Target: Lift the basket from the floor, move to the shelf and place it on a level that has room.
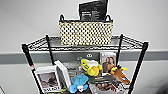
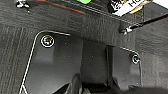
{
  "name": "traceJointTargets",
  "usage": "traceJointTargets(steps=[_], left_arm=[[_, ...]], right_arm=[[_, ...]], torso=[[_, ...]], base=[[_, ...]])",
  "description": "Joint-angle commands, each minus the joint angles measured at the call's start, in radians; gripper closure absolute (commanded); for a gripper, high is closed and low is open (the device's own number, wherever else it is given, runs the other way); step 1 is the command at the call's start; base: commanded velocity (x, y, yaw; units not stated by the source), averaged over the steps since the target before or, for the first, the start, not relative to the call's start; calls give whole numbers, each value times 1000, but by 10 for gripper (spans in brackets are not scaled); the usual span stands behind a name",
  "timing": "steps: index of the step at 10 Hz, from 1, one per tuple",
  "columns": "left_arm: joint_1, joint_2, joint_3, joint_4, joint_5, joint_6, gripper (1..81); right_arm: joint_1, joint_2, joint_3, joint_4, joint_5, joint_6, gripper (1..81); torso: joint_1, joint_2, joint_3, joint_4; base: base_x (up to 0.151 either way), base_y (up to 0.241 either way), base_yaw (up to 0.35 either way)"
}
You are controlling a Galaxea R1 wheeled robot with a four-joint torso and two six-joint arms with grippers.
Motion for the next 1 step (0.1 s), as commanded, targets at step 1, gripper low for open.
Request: traceJointTargets(steps=[1], left_arm=[[-51, 49, -63, 14, 55, 10, 10]], right_arm=[[42, 41, -54, -30, -51, -2, 10]], torso=[[0, 0, 0, 0]], base=[[0, 0, 0]])
